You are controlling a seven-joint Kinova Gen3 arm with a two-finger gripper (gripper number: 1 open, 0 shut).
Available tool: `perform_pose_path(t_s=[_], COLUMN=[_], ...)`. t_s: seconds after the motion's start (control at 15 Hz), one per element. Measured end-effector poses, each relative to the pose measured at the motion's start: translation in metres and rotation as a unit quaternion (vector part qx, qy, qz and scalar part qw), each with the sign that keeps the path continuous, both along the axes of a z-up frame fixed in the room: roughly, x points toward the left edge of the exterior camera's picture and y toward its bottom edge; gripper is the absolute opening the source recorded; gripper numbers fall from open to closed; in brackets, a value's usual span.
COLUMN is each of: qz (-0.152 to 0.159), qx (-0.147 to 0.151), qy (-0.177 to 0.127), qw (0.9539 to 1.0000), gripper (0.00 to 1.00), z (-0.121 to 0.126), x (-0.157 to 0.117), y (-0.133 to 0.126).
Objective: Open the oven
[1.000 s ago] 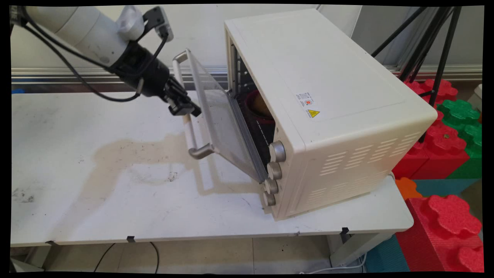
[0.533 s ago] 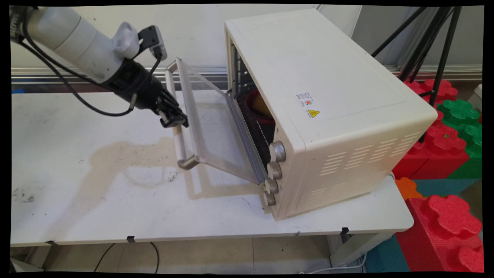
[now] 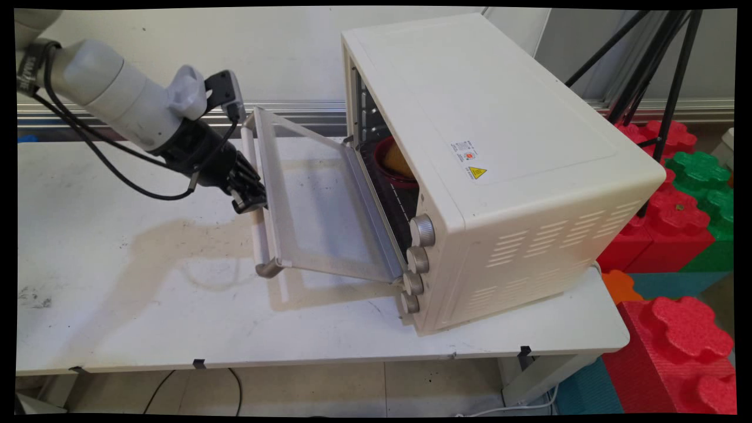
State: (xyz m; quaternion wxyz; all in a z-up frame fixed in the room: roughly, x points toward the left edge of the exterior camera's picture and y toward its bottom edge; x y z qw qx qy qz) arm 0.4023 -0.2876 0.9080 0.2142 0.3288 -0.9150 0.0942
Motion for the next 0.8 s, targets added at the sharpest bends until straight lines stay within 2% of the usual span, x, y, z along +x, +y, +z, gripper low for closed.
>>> perform_pose_path(t_s=[0.47, 0.8], qz=[0.001, 0.007], qx=[0.003, 0.000], qy=[-0.015, -0.020], qw=[0.9999, 0.9998], gripper=[0.00, 0.00], z=[-0.022, -0.026], x=[0.017, 0.028], y=[0.010, 0.016])
